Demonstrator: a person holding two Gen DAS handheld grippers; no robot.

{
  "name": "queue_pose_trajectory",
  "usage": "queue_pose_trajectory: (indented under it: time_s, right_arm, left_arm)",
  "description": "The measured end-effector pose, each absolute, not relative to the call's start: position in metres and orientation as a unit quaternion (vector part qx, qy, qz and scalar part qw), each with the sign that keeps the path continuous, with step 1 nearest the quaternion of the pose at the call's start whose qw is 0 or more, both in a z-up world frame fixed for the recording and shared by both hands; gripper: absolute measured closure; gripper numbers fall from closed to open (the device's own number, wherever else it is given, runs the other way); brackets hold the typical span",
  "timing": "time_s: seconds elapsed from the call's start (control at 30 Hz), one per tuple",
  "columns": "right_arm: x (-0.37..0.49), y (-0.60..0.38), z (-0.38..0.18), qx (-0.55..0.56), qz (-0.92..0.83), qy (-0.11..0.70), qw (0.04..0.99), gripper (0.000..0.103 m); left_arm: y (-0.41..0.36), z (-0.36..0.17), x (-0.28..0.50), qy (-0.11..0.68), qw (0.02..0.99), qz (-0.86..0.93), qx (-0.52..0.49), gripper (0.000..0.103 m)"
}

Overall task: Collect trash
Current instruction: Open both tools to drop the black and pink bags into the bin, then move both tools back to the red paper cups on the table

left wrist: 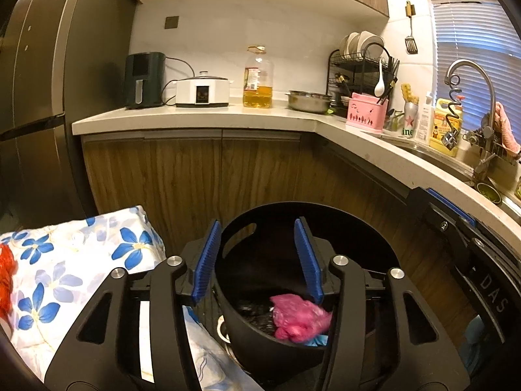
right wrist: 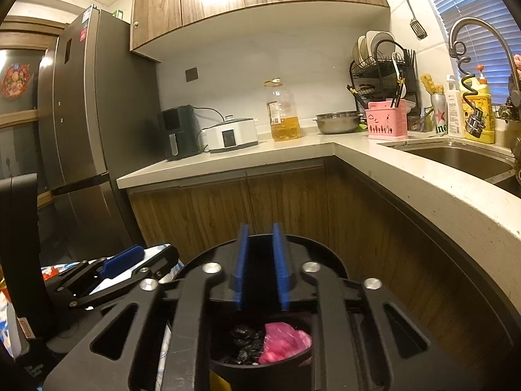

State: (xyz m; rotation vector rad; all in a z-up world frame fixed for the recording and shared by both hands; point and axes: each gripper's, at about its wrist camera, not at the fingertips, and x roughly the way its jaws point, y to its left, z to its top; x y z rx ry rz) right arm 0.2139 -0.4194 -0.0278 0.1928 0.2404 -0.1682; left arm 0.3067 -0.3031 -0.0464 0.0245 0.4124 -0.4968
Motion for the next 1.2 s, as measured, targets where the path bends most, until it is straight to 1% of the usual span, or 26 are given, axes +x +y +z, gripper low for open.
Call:
queue_pose_trajectory:
  time_s: [0.07,0.13,0.17,0.23,0.27,0.33,0.43,0.53,0.63,0.73,1.2]
  right_arm:
    - [0.211,-0.420,-0.029,0.099,-0.086,0.120,0.984,0.074]
    - [0.207,-0.419,-0.029,0.100,-0.087,0.120,0.984,0.064]
    - [0.205,-0.418,-0.030,0.100,-0.087,0.121,0.984,0.061]
    - [0.200,-0.417,-0.030,0.102,-0.087,0.119,0.984,0.049]
    - [0.198,-0.416,-0.030,0.103,-0.087,0.119,0.984,0.047]
    - [0.191,-0.413,-0.030,0.106,-0.087,0.117,0.984,0.038]
    - [0.183,-0.408,-0.031,0.111,-0.084,0.115,0.984,0.031]
    - [0.177,-0.399,-0.032,0.114,-0.076,0.118,0.984,0.026]
    - [0.171,-0.387,-0.033,0.109,-0.069,0.120,0.984,0.024]
    - [0.166,-0.372,-0.034,0.111,-0.056,0.121,0.985,0.024]
    - [0.171,-0.287,-0.034,0.106,0.026,0.136,0.985,0.024]
  left_arm:
    - [-0.298,-0.046,0.304,0.201,0.950,-0.239,0.009,0.050]
    - [-0.292,-0.046,0.301,0.199,0.951,-0.236,0.006,0.042]
    - [-0.289,-0.046,0.299,0.197,0.952,-0.234,0.005,0.040]
    - [-0.280,-0.045,0.292,0.194,0.954,-0.227,0.001,0.032]
    - [-0.276,-0.045,0.289,0.194,0.955,-0.225,-0.001,0.031]
    - [-0.265,-0.045,0.282,0.194,0.957,-0.216,-0.005,0.024]
    - [-0.244,-0.045,0.270,0.192,0.961,-0.199,-0.016,0.018]
    - [-0.219,-0.045,0.256,0.188,0.965,-0.179,-0.030,0.014]
    - [-0.196,-0.046,0.245,0.186,0.969,-0.156,-0.035,0.009]
    - [-0.168,-0.045,0.232,0.178,0.976,-0.121,-0.036,0.007]
    - [-0.063,-0.049,0.194,0.176,0.983,-0.014,-0.044,0.006]
